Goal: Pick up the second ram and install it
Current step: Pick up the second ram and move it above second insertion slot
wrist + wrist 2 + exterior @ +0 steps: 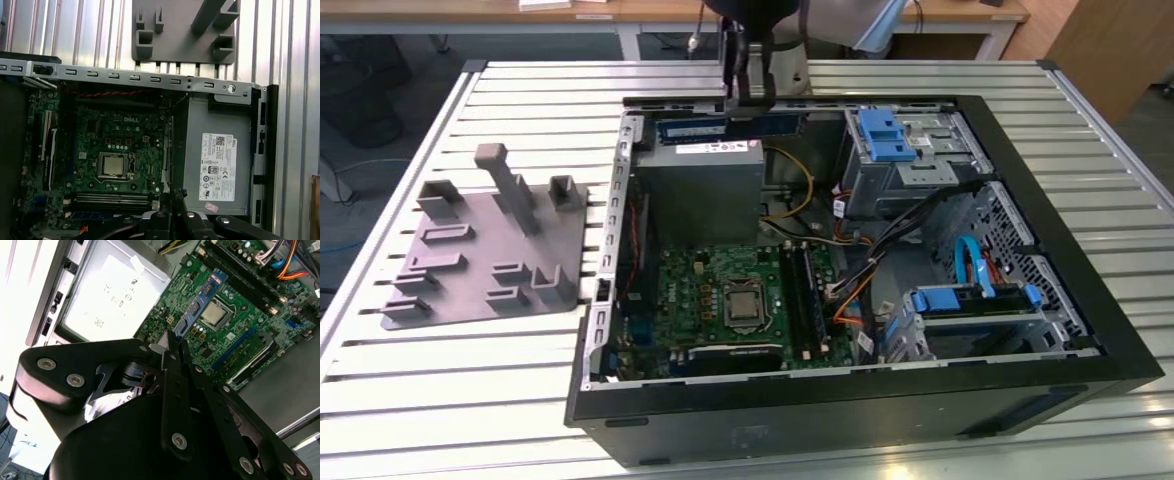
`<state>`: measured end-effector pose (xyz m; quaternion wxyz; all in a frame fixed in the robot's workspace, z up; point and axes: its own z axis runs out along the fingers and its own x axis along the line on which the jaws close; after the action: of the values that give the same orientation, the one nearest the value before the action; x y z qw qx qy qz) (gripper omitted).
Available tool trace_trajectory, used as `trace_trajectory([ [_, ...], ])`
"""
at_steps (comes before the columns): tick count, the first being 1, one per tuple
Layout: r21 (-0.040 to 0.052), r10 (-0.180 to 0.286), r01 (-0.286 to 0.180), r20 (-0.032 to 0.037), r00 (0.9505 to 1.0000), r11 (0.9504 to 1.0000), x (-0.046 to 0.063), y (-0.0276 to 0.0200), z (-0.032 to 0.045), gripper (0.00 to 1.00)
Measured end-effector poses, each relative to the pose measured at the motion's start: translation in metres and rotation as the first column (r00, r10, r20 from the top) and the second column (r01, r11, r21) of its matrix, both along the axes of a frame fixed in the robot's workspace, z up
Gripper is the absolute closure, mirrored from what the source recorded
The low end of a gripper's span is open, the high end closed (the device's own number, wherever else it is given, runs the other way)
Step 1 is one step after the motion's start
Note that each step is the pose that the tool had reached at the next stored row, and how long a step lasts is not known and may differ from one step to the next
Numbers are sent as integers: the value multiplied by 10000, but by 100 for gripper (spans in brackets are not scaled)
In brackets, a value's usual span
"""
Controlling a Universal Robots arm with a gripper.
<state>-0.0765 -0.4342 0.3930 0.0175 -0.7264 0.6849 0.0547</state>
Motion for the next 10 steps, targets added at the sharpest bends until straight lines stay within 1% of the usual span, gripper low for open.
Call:
trace_trajectory([
  [10,0,-1,1,-10,10000,10000,237,0,-2,86],
])
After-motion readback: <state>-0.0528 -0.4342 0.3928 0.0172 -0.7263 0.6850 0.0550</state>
